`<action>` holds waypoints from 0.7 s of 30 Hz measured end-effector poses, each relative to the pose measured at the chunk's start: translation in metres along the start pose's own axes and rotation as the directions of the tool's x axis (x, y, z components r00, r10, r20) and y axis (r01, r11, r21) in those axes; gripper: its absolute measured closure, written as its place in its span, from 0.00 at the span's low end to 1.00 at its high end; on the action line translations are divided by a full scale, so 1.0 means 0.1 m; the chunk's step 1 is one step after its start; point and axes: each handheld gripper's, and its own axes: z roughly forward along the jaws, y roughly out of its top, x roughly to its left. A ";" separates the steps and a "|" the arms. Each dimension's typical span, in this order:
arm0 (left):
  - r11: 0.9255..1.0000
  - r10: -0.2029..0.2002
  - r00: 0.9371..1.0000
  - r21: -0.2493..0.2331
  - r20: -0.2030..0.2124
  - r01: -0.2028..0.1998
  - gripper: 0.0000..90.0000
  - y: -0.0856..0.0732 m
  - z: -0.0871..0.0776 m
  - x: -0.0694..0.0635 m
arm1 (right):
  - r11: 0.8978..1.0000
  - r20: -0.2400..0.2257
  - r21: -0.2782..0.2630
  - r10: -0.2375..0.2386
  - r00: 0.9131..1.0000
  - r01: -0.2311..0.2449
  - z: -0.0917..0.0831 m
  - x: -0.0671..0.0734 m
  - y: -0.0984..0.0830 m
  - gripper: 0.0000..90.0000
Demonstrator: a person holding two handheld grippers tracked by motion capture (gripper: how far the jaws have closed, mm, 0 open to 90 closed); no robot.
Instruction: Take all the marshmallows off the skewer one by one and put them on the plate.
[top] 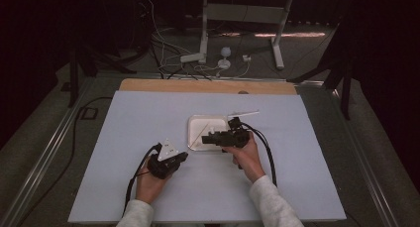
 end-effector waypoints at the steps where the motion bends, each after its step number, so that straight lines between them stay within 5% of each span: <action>1: 1.000 0.004 1.000 0.003 0.014 -0.004 1.00 0.00 0.01 -0.01 | 1.000 -0.004 -0.002 0.013 1.000 -0.013 0.01 -0.01 -0.01 0.47; 5: 0.998 0.025 0.998 0.052 0.054 -0.028 1.00 -0.02 0.12 -0.05 | 0.998 -0.055 0.002 0.065 0.996 -0.065 0.06 -0.05 -0.05 0.43; 10: 0.996 0.007 1.000 0.092 0.020 -0.008 1.00 -0.02 0.18 -0.03 | 0.998 -0.090 0.024 0.059 0.994 -0.057 0.11 -0.03 -0.08 0.43; 21: 0.993 -0.047 0.999 0.108 -0.010 0.048 1.00 -0.01 0.25 0.03 | 0.999 -0.082 0.002 0.047 0.996 -0.047 0.02 -0.03 -0.07 0.44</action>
